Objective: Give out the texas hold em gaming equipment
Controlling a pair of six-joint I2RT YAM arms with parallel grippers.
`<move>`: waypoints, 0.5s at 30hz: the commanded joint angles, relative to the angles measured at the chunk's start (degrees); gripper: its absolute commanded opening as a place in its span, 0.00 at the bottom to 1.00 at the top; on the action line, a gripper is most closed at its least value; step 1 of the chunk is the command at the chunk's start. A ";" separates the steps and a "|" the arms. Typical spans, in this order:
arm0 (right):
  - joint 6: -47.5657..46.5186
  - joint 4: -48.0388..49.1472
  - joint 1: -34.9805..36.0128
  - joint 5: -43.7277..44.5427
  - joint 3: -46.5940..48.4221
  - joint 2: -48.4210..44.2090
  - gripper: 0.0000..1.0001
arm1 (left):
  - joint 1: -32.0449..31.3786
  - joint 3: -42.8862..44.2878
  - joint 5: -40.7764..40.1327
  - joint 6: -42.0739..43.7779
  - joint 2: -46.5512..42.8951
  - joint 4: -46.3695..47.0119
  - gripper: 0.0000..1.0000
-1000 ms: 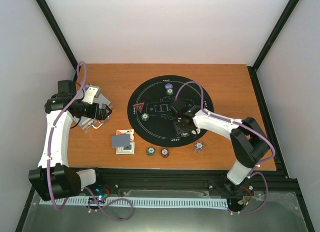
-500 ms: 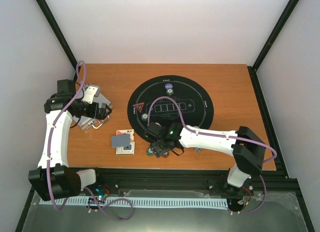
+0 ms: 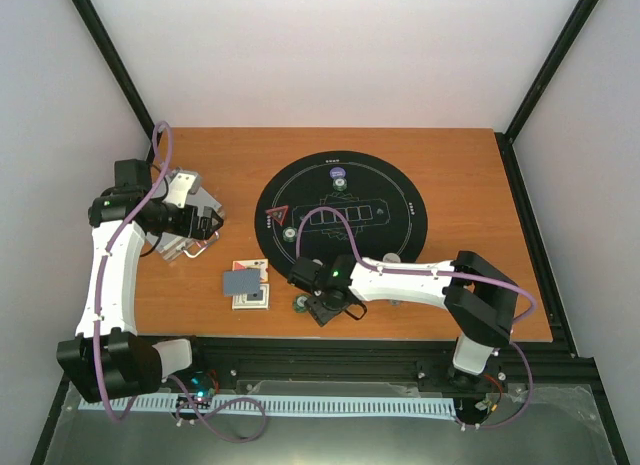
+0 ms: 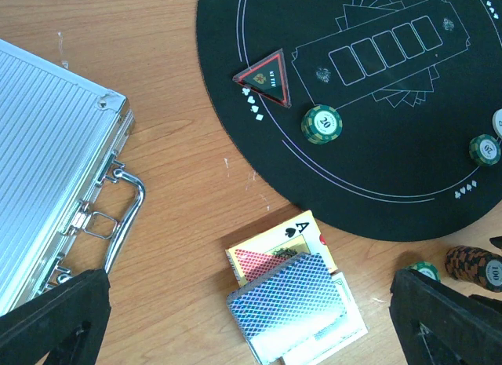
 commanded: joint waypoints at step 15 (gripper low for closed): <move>0.44 0.67 0.57 2.43 -0.51 0.73 0.61 | 0.34 2.06 0.73 0.64 -0.47 -0.94 1.00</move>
